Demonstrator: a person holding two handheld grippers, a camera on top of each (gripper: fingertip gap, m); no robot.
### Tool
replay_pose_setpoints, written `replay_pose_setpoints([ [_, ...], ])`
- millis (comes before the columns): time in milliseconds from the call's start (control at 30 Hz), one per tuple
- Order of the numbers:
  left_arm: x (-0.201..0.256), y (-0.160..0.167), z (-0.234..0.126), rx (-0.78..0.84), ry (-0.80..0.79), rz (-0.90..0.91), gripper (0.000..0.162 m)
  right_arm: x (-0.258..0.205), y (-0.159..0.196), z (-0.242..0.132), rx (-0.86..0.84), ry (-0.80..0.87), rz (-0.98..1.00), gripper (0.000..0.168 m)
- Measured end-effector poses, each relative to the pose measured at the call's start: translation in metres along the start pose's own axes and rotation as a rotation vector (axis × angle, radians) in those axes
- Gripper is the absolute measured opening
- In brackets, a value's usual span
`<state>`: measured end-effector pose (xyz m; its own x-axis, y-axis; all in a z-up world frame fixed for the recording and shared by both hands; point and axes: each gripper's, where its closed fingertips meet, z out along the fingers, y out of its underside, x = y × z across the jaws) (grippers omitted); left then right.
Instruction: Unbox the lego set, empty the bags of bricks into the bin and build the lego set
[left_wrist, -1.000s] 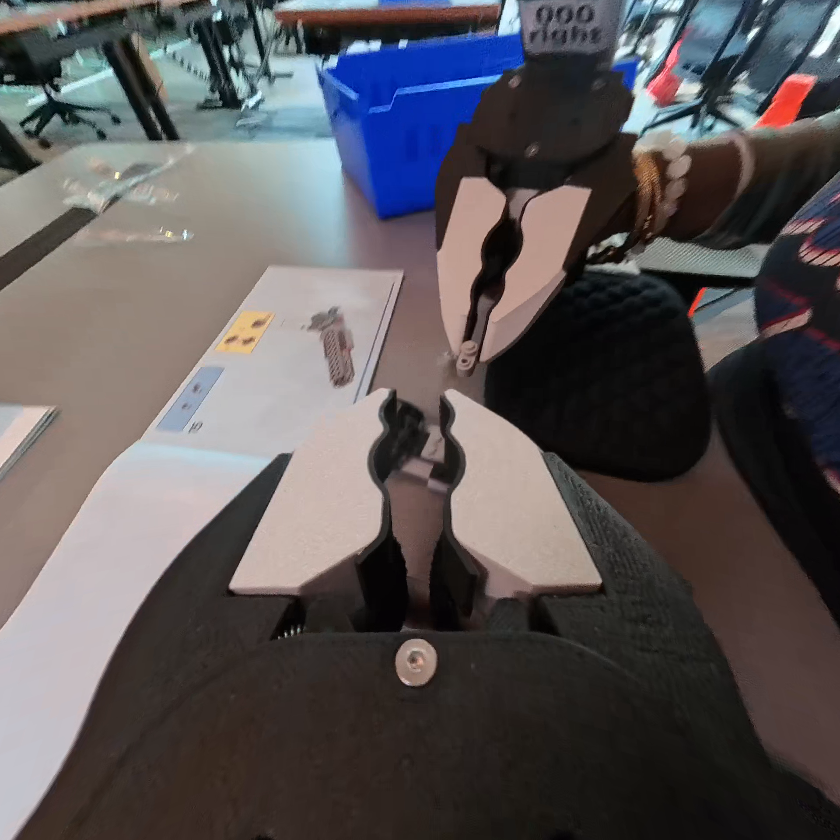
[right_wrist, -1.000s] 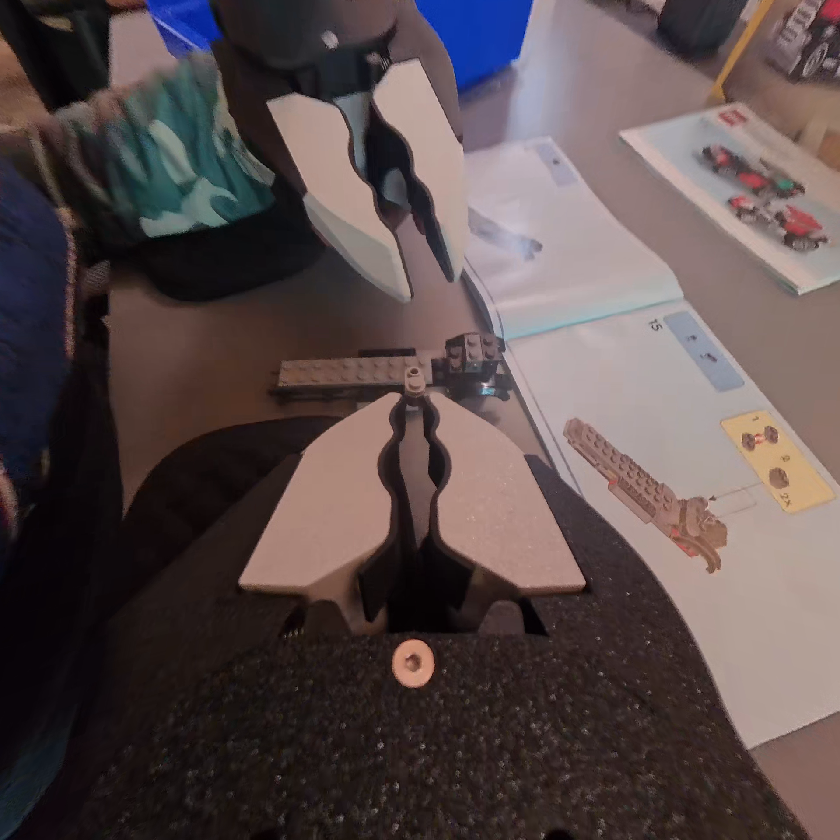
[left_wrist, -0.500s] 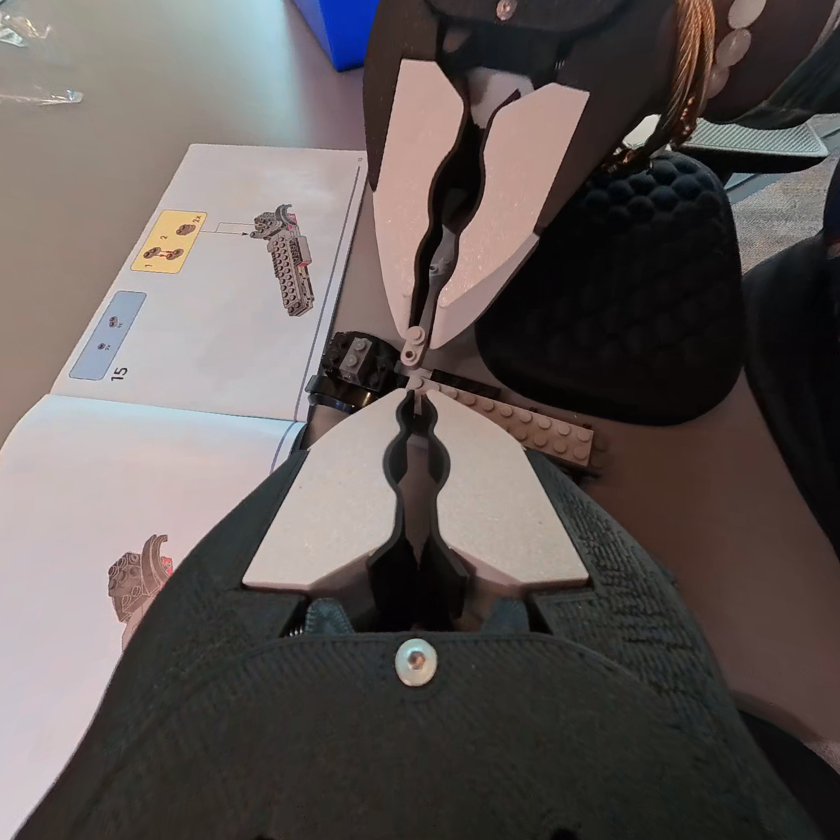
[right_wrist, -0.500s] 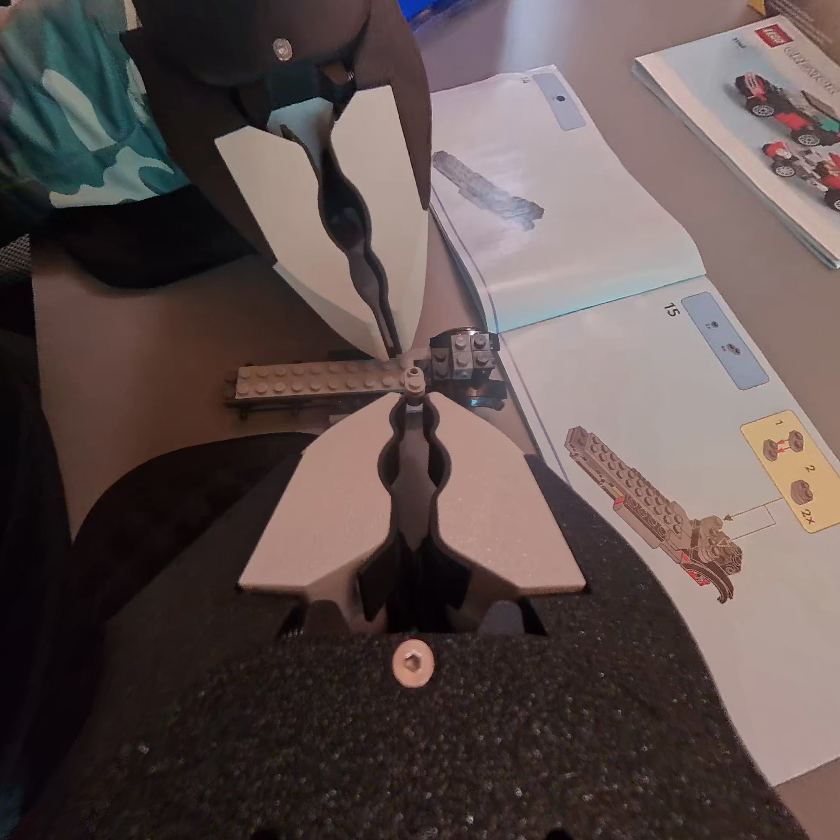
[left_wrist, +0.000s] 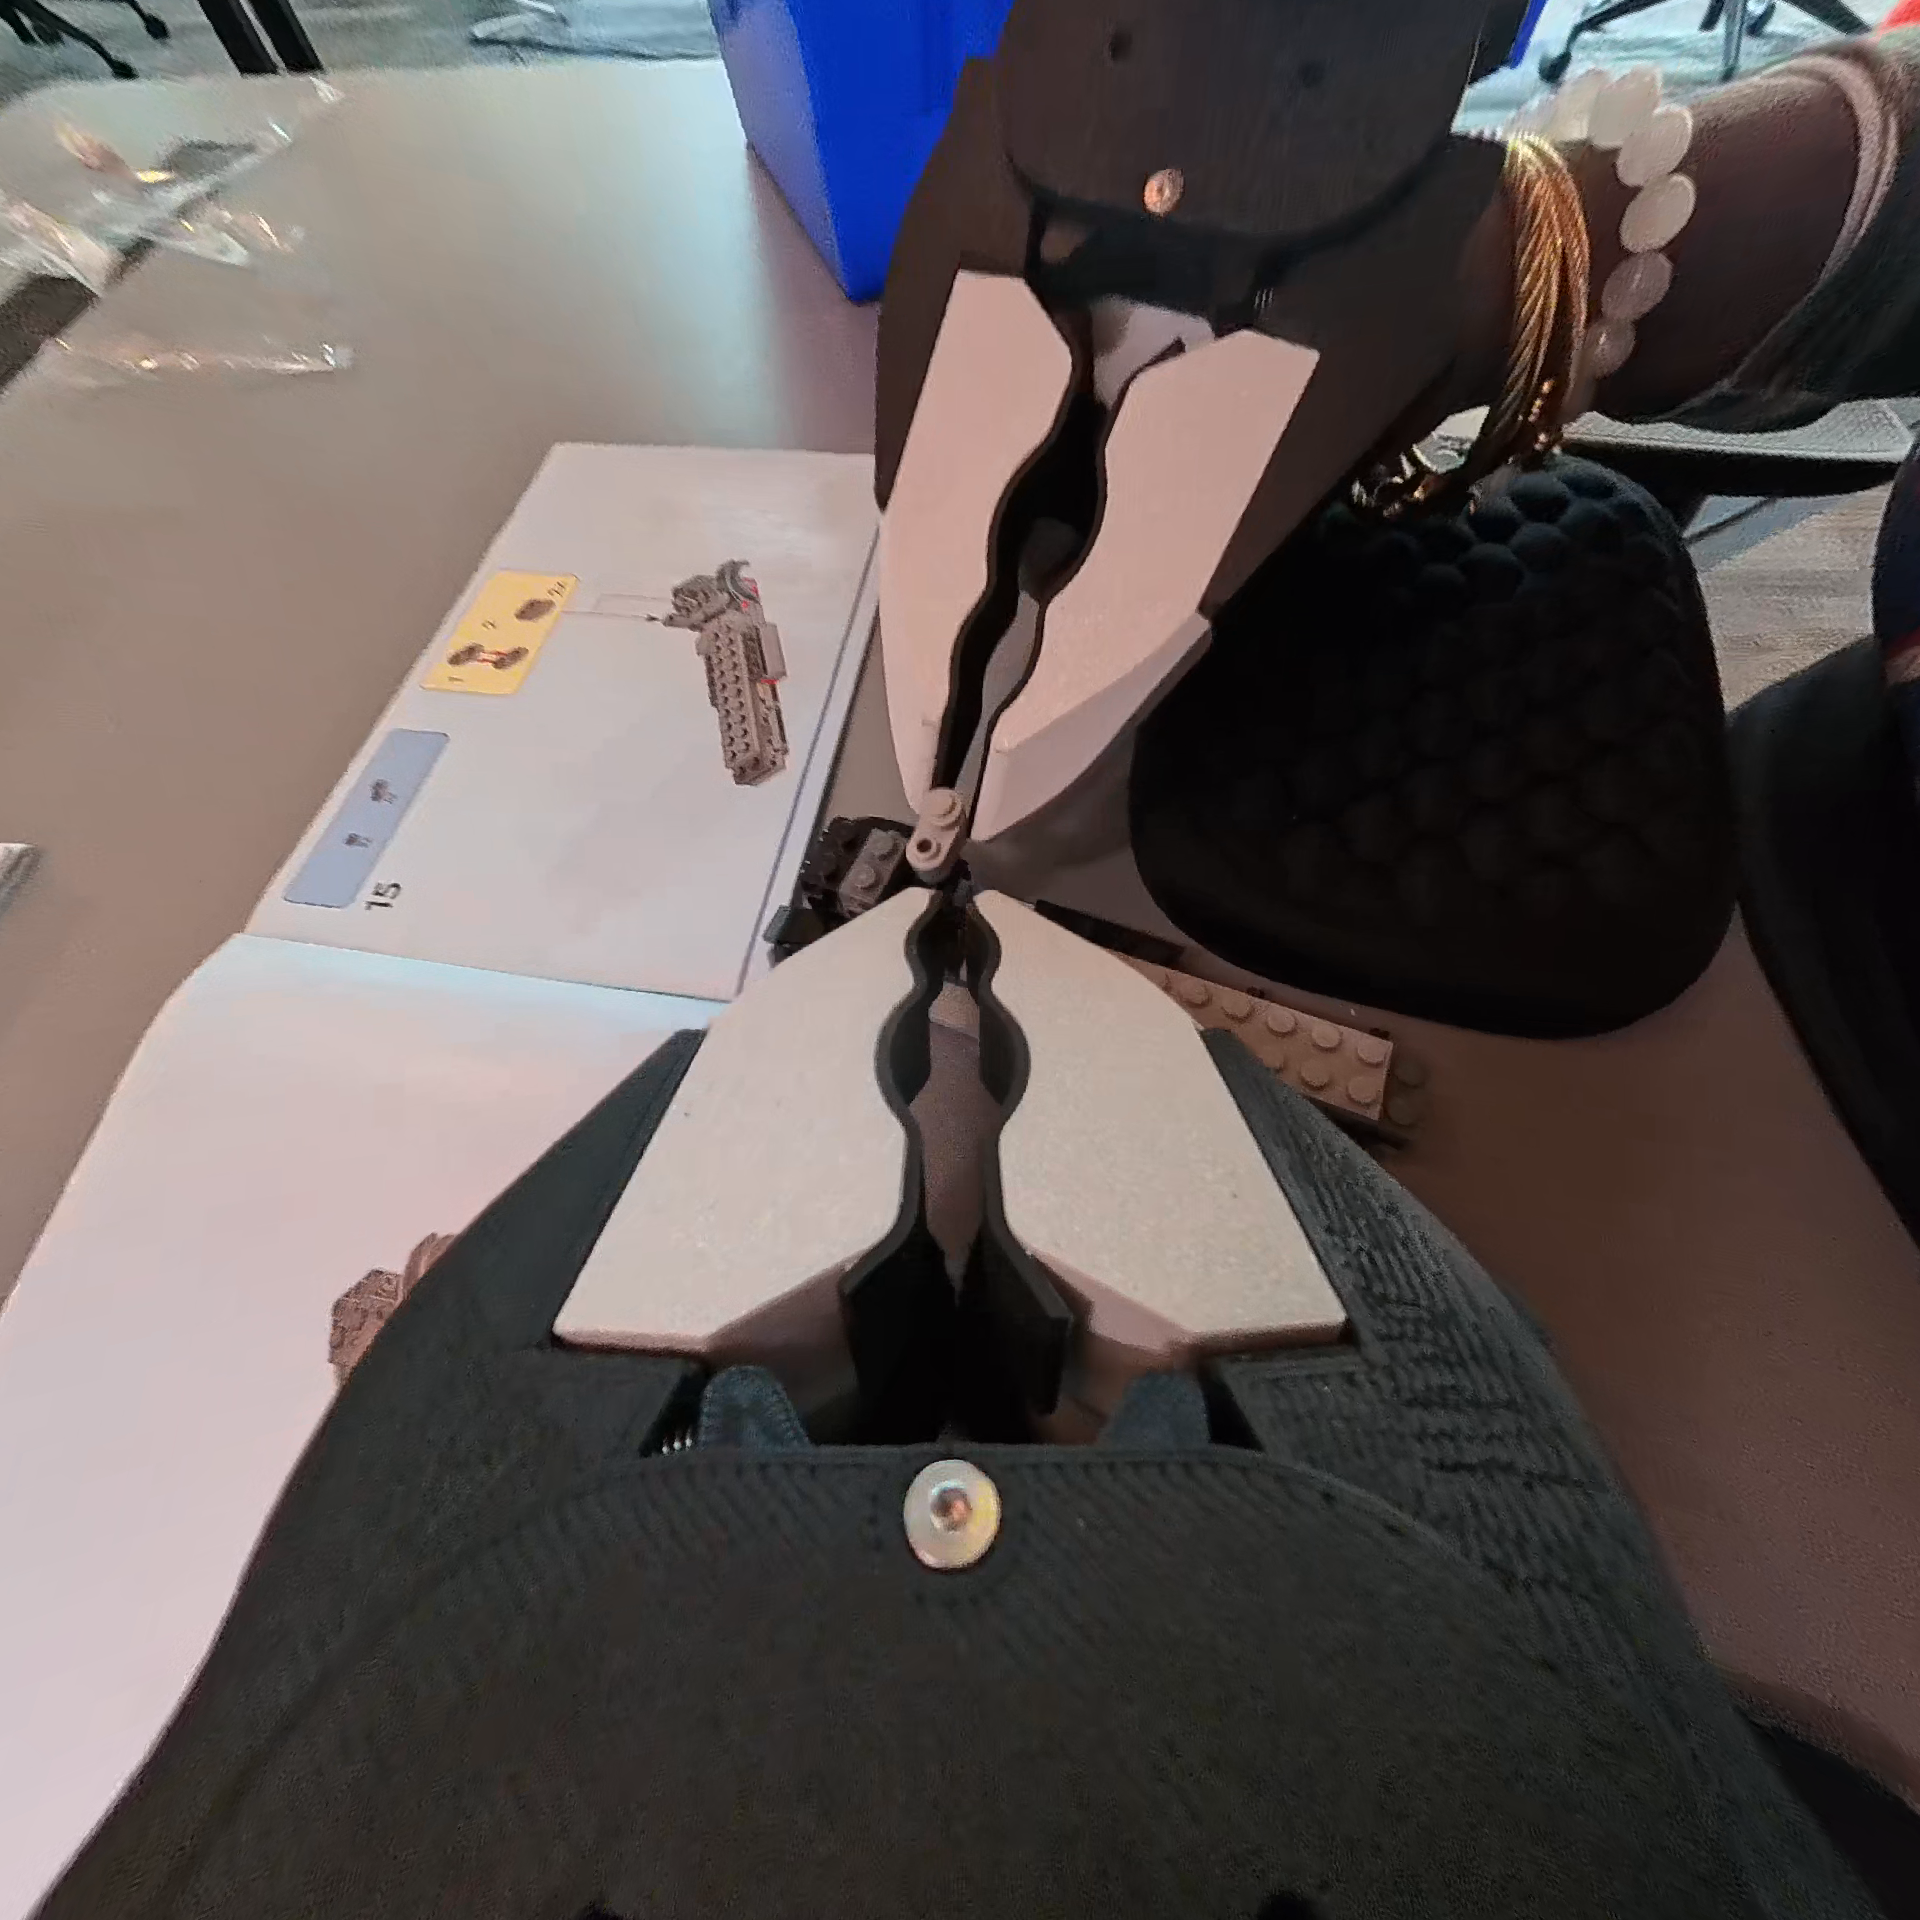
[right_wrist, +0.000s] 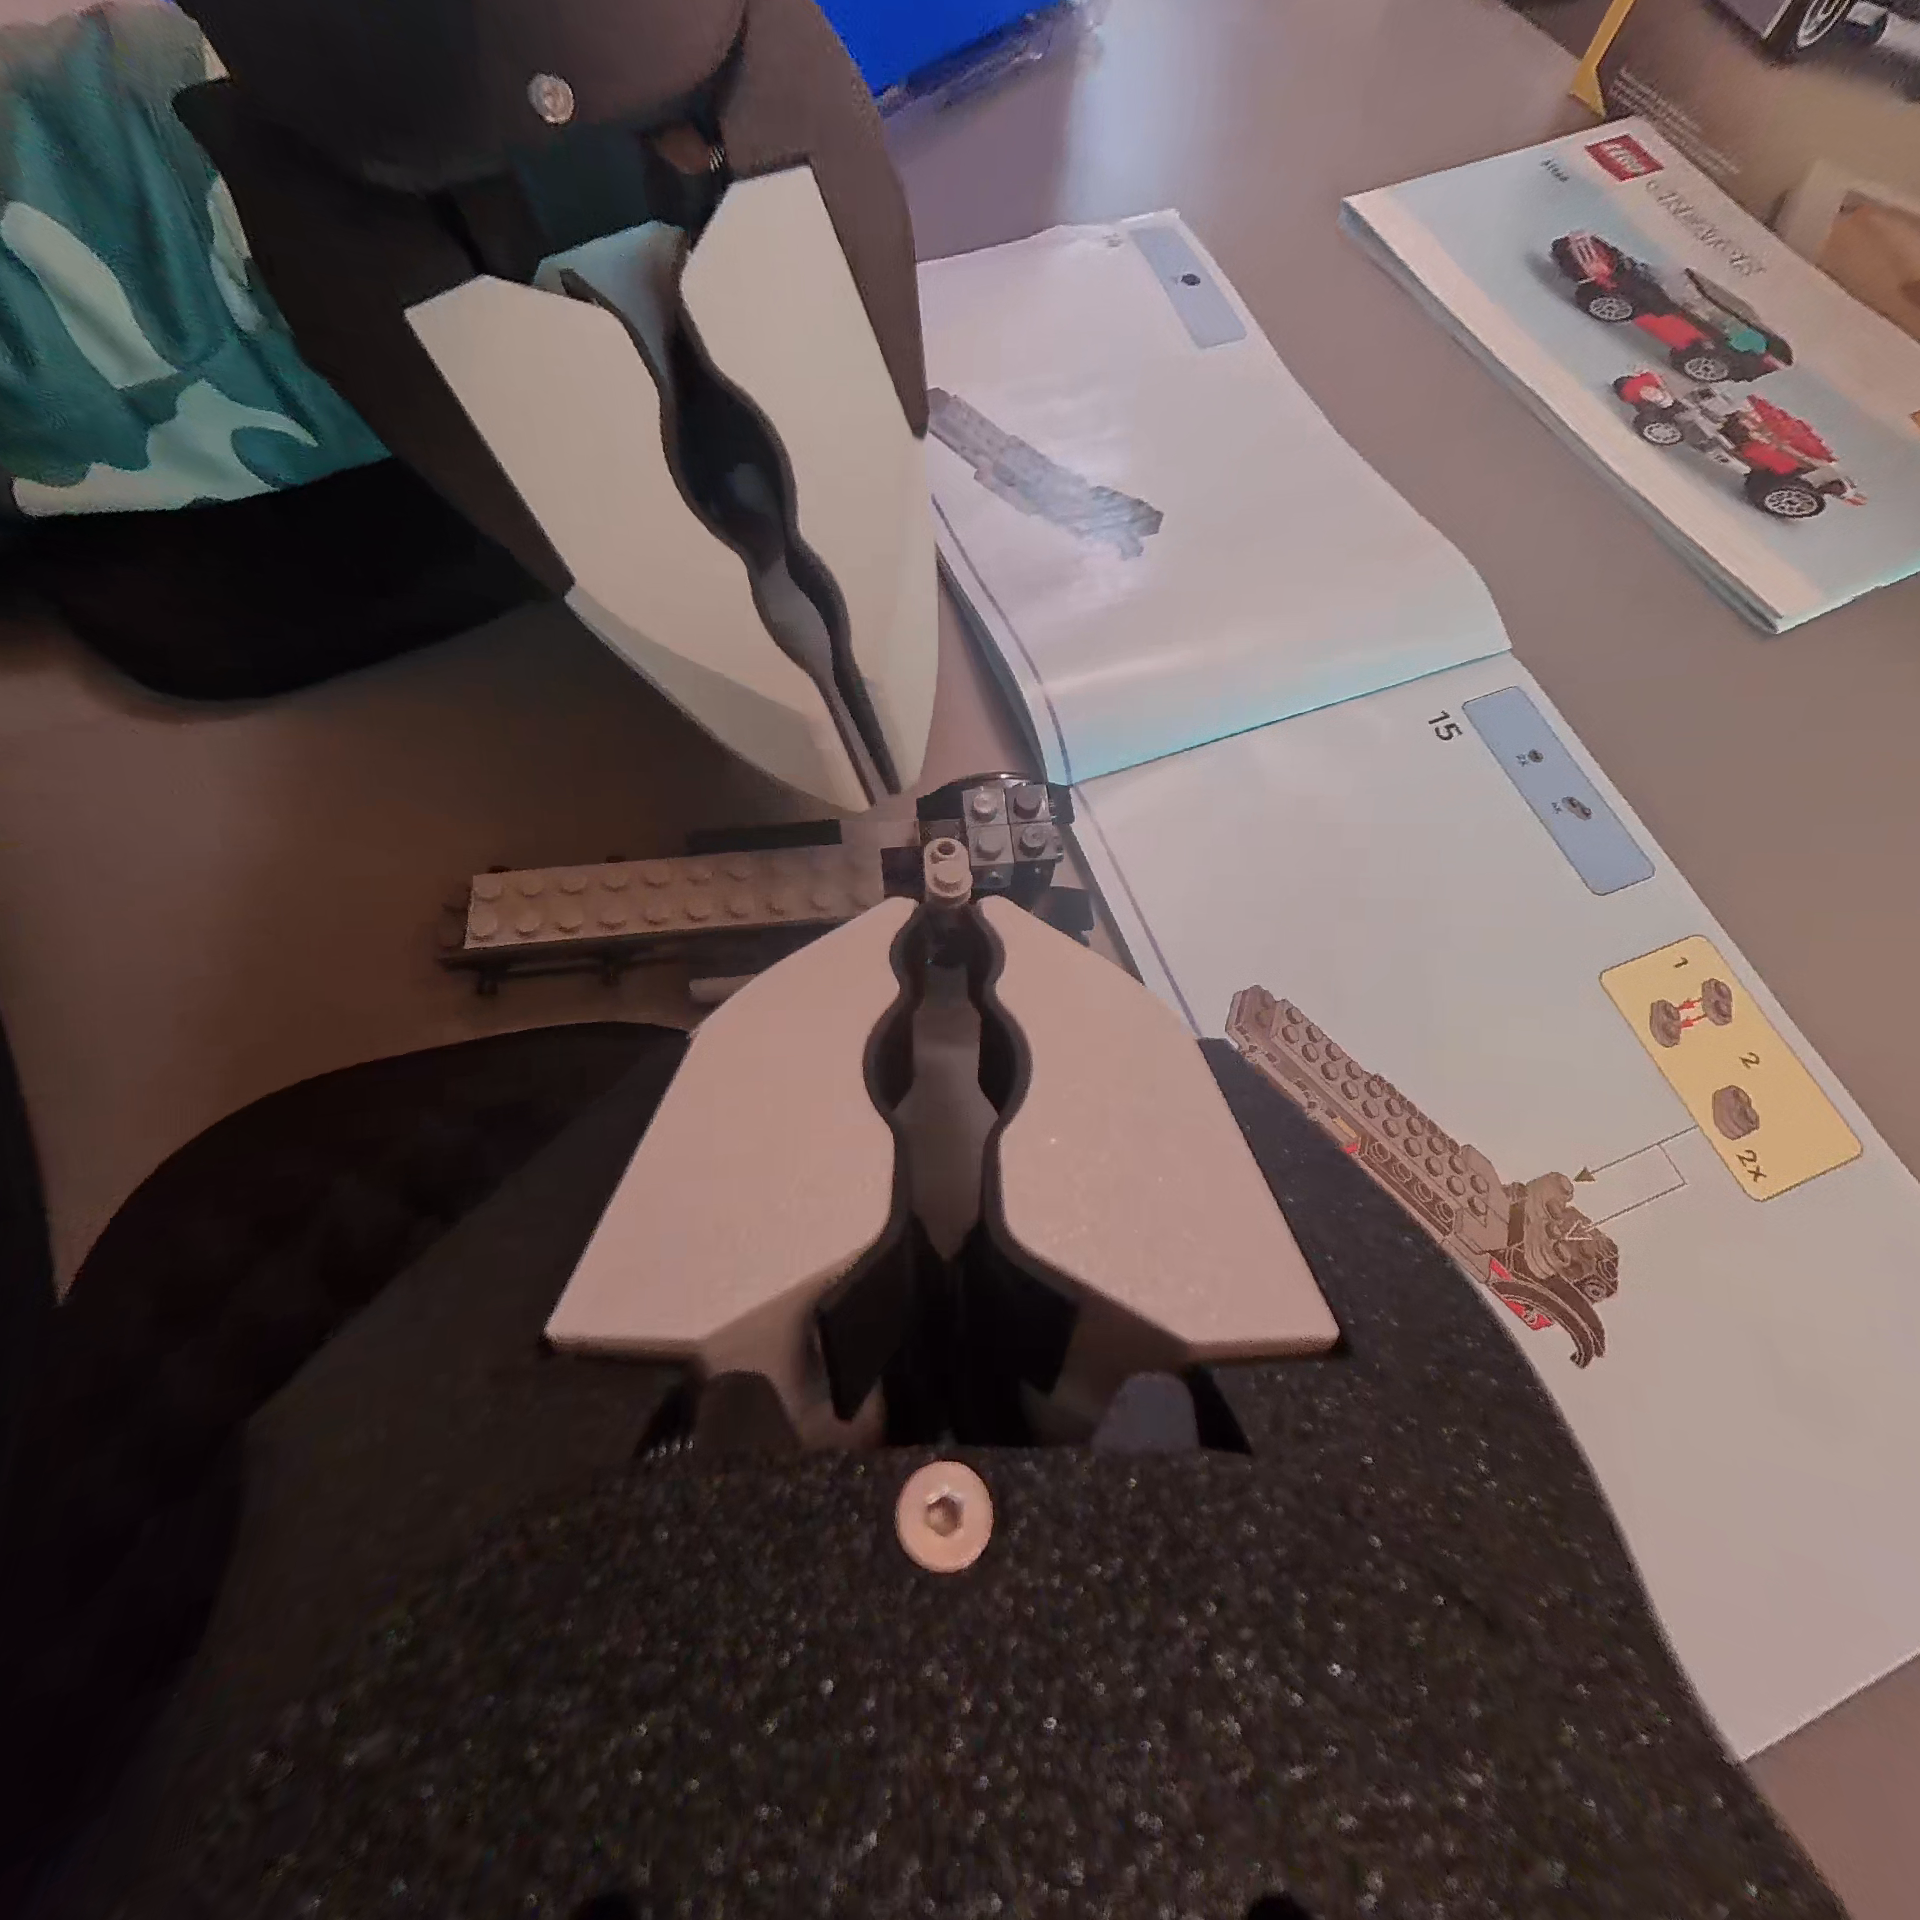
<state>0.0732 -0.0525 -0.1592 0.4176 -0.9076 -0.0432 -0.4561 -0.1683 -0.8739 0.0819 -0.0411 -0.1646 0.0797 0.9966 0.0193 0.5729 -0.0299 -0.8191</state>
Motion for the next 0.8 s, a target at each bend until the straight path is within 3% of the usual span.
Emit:
replay_pose_setpoints([
  [33, -0.001, 0.0, 0.001, 0.001, -0.012, 0.006, 0.003, 0.0, 0.0, 0.001, -0.002, 0.0, -0.005, 0.007],
  [300, -0.004, 0.01, 0.008, -0.079, -0.029, 0.005, 0.004, 0.001, 0.003, 0.004, -0.017, -0.005, 0.004, 0.007],
  [500, -0.006, 0.009, 0.008, -0.067, -0.036, 0.001, 0.004, 0.001, 0.003, 0.004, -0.034, -0.007, 0.012, 0.007],
  [633, -0.007, -0.009, 0.005, 0.05, -0.065, 0.052, 0.002, 0.001, 0.003, 0.004, -0.03, -0.011, 0.017, 0.007],
  [800, -0.005, -0.003, 0.013, -0.009, -0.048, 0.062, 0.0, 0.002, 0.003, 0.004, -0.028, -0.008, 0.013, 0.007],
])
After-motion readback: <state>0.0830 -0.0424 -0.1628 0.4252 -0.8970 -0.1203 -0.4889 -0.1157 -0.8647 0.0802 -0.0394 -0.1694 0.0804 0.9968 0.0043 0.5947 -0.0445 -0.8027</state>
